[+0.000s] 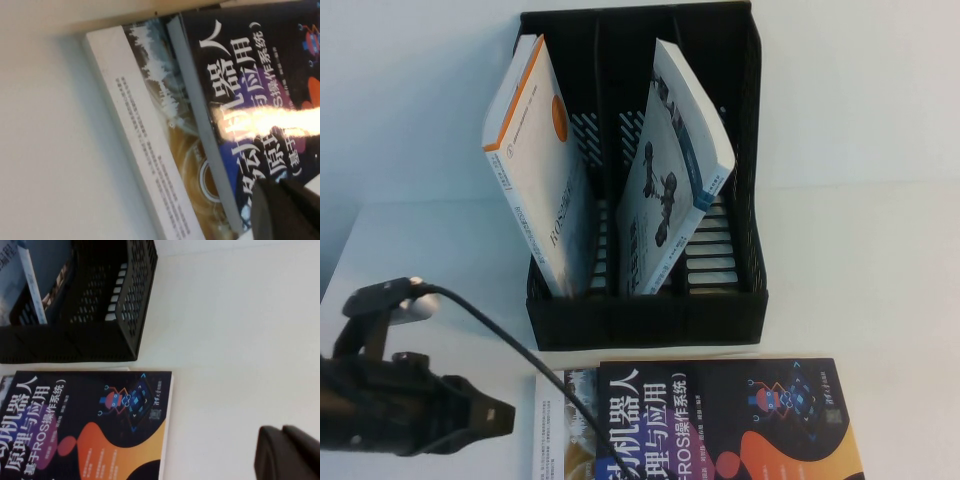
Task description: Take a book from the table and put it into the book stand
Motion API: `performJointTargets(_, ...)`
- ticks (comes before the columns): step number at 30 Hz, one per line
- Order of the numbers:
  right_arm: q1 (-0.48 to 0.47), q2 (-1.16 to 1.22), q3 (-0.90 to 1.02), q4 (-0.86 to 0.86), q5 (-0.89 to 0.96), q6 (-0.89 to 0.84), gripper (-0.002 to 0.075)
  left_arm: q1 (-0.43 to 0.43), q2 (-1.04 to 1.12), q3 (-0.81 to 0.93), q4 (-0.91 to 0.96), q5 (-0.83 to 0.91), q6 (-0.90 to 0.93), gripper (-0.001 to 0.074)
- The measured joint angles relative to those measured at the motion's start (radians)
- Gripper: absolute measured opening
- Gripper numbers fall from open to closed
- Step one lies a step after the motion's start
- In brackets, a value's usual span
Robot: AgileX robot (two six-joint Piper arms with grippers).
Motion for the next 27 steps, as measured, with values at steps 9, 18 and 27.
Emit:
performJointTargets(9,0.000,0.002,0.081,0.040,0.032,0.004,-0.0002,-0.272,0.220,-0.117,0.078,-0.220,-0.101,-0.0003)
performJointTargets(18,0.000,0.004,0.109,0.106,0.045,0.014,-0.0002,-0.336,0.441,-0.204,0.215,-0.234,-0.211,-0.0003)
performJointTargets(27,0.000,0.178,0.109,0.217,0.025,-0.043,-0.0002,-0.342,0.498,-0.216,0.208,-0.236,-0.215,-0.0003)
